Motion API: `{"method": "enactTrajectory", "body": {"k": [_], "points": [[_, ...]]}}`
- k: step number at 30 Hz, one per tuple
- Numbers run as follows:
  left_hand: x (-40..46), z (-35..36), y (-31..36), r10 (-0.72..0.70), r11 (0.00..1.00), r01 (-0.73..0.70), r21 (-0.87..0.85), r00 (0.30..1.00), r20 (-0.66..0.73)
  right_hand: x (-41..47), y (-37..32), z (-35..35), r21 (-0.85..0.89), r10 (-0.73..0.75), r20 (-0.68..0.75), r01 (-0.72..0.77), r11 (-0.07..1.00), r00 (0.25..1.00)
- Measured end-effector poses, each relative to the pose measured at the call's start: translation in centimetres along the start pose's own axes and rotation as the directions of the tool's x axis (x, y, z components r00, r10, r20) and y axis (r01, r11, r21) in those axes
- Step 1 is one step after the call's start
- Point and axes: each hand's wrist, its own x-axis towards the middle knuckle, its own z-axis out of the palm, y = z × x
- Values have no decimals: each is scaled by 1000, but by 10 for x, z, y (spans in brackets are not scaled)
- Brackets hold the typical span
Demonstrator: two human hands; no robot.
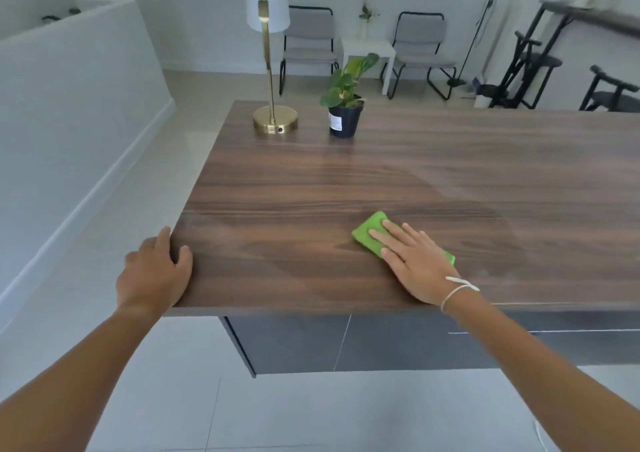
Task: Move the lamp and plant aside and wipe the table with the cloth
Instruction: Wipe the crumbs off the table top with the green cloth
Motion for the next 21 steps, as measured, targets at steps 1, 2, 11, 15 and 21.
{"method": "enactTrajectory", "body": {"k": [1, 2, 11, 15, 21], "points": [[1, -5, 2, -7, 999, 7, 31, 1000, -14, 5, 29, -7, 8, 111, -1, -111, 994, 994], [5, -6, 10, 0, 999, 2, 52, 999, -34, 8, 56, -14, 10, 223, 11, -223, 975, 975], [18, 24, 76, 350, 935, -354, 25, 932, 91, 15, -42, 31, -53, -49, 32, 51, 997, 998], [35, 36, 108, 421, 907, -421, -29, 898, 126, -20, 9, 19, 10, -118, 15, 118, 993, 993], [34, 55, 106, 422, 905, -424, -24, 892, 163, 42, 122, -23, -64, 343, -23, -343, 937, 939]]}}
